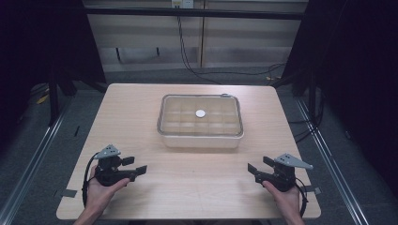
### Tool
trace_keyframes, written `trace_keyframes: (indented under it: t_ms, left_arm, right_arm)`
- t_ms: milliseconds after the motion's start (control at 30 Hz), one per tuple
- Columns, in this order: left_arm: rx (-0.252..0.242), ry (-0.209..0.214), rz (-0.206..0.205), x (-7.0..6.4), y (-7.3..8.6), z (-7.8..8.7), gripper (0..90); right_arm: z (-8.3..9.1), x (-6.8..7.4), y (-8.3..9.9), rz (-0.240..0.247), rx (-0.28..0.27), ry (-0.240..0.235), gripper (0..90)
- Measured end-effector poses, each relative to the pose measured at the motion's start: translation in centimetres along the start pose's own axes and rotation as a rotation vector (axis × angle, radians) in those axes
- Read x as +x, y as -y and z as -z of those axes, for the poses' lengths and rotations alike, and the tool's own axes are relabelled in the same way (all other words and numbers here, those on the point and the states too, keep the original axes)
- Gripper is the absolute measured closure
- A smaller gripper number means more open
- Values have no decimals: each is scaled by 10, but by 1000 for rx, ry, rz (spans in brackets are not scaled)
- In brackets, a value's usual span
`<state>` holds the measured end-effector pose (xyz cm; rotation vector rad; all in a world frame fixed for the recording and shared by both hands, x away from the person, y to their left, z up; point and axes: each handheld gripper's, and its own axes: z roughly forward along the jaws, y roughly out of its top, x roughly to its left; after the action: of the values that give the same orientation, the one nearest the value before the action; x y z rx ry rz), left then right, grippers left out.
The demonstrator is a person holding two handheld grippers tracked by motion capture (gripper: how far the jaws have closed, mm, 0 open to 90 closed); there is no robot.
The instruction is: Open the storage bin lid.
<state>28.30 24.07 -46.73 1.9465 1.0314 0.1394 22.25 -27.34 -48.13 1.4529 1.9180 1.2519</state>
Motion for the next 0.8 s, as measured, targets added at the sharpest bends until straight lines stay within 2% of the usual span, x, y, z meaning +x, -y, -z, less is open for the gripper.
trace_keyframes:
  t_ms: [100,233,300,367,467,567,700,800]
  left_arm:
    - [13,4,-5,-1,0,-3,303]
    - [19,2,-21,-4,0,-7,343]
    - [22,19,-18,-4,-1,-8,343]
    - [20,28,-19,-5,-2,-9,337]
    - [7,33,-23,-6,-5,-9,332]
    - [-1,34,-31,-9,-6,-9,314]
    - [-4,32,-51,-11,-9,-9,312]
    - [4,26,-62,-12,-14,-11,309]
  right_arm:
    - [2,-3,0,-16,16,-42,247]
    - [1,-5,-1,-24,14,-67,271]
    - [0,-4,-2,-23,16,-97,319]
    - [-1,-2,-3,-33,32,-113,318]
    - [-1,0,-5,-28,47,-120,311]
    - [2,1,-11,-14,37,-120,310]
    - [1,6,-17,37,92,-102,316]
    - [-2,7,-21,29,92,-136,326]
